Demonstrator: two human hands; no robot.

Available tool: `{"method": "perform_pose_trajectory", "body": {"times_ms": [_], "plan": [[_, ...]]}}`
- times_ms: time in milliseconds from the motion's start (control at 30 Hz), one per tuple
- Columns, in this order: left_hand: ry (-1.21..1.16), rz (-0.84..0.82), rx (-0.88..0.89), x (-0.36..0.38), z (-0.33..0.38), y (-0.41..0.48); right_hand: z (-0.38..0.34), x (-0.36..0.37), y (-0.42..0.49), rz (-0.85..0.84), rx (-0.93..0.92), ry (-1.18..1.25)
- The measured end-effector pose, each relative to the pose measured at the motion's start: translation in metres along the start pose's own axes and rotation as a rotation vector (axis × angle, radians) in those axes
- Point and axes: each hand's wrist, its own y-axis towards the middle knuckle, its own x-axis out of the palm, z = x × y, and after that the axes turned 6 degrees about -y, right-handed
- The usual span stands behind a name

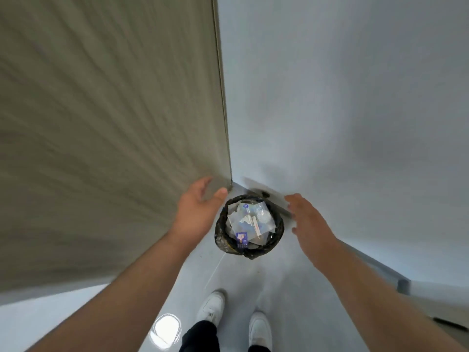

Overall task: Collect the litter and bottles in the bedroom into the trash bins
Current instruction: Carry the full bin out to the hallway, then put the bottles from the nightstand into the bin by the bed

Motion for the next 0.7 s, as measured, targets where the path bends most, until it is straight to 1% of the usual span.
{"method": "perform_pose_trajectory", "body": {"times_ms": [133, 200, 300, 367, 467, 533, 600, 700], "plan": [[-0.11, 0.02, 0.022, -0.045, 0.068, -0.096, -0.072, -0.015, -0.075, -0.048, -0.027, 0.048], [-0.188, 0.042, 0.039, -0.068, 0.094, -0.14, -0.101, -0.021, -0.11, -0.088, -0.074, -0.003], [-0.303, 0.137, 0.064, -0.109, 0.125, -0.208, -0.14, -0.024, -0.165, -0.177, -0.241, -0.117], [-0.348, 0.189, 0.084, -0.135, 0.137, -0.25, -0.17, -0.022, -0.203, -0.233, -0.321, -0.166], [-0.337, 0.255, 0.139, -0.177, 0.142, -0.313, -0.205, -0.008, -0.248, -0.334, -0.424, -0.191], [-0.348, 0.335, 0.193, -0.208, 0.139, -0.352, -0.225, 0.008, -0.271, -0.356, -0.528, -0.202], [-0.4, 0.455, 0.217, -0.241, 0.13, -0.387, -0.246, 0.032, -0.293, -0.389, -0.632, -0.211], [-0.483, 0.654, 0.229, -0.291, 0.107, -0.443, -0.277, 0.08, -0.337, -0.483, -0.718, -0.22]]}}
